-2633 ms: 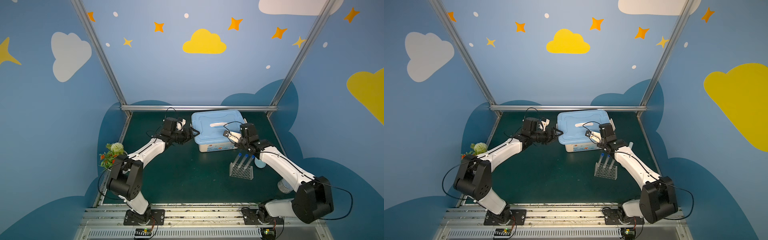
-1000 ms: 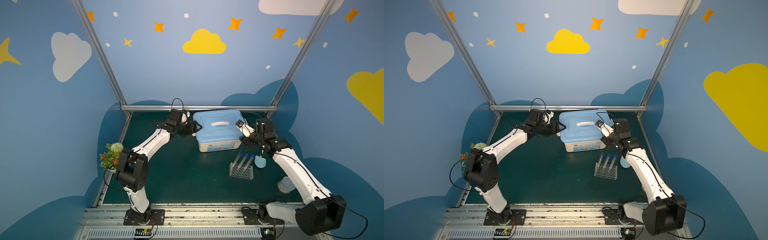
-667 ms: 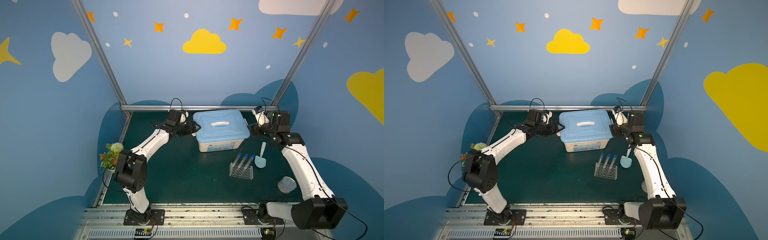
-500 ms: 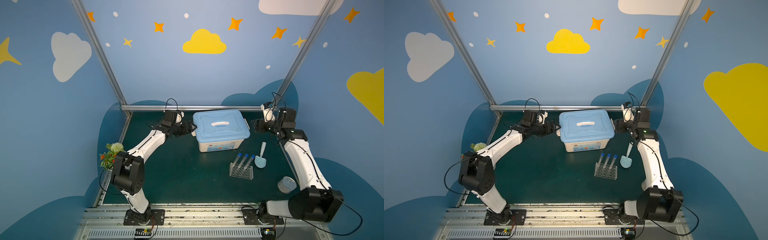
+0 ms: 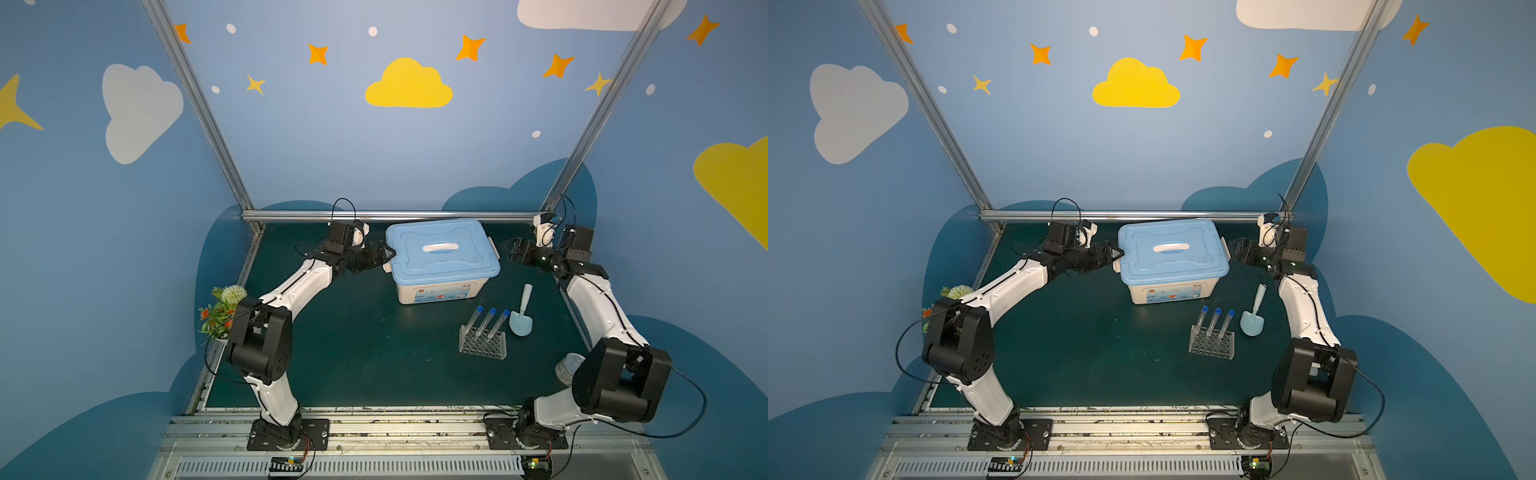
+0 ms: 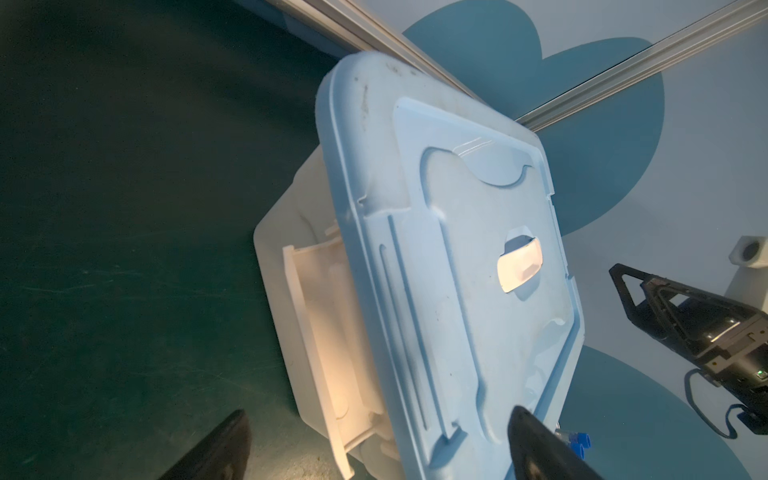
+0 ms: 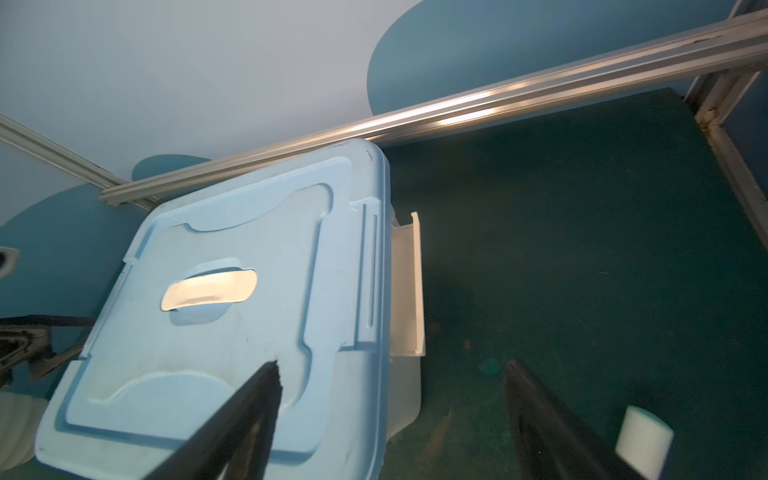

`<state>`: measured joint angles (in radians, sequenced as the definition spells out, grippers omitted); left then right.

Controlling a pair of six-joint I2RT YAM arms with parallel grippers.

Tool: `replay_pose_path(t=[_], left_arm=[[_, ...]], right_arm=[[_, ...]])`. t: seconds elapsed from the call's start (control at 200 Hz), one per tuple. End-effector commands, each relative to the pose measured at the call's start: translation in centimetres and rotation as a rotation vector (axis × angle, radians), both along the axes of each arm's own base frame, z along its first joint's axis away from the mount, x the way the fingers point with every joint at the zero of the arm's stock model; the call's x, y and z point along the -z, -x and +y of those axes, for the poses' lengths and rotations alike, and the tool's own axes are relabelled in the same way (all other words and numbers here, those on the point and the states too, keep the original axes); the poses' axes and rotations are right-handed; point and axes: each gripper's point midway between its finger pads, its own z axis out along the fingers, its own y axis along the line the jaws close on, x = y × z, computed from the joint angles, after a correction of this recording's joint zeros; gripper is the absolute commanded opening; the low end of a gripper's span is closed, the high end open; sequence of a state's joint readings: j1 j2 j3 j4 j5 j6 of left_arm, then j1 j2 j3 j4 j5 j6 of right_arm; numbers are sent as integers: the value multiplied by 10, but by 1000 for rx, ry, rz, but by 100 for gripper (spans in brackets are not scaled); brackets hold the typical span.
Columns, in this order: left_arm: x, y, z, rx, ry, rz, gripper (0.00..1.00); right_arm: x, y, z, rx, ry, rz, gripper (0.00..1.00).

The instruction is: Organize the chemistry lab equipment

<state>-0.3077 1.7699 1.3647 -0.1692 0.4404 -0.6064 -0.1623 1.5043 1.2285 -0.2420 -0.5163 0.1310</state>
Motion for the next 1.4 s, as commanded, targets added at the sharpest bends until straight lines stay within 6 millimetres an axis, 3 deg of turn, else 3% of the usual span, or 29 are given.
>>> replay_pose_path(t=[0.0,0.275,0.566,0.861,1.126,1.397], left_arm=[[-1,-3,-7,20,29,-17,97],[7,-8,-14,32,37,2,96],[7,-11,-27,58,74,5,95],[9,-11,-35,74,108,20,92],[8,-12,-39,82,117,25,88],[6,-12,-40,89,126,28,84]], right_arm=[[5,-11,6,-36,-101,23,84],[40,-34,11,-68,-308,169,87],[45,-39,22,-102,-431,181,87],[65,-45,26,-81,-502,252,87],[67,-51,42,-121,-552,287,84],[59,-47,55,-137,-550,280,71]])
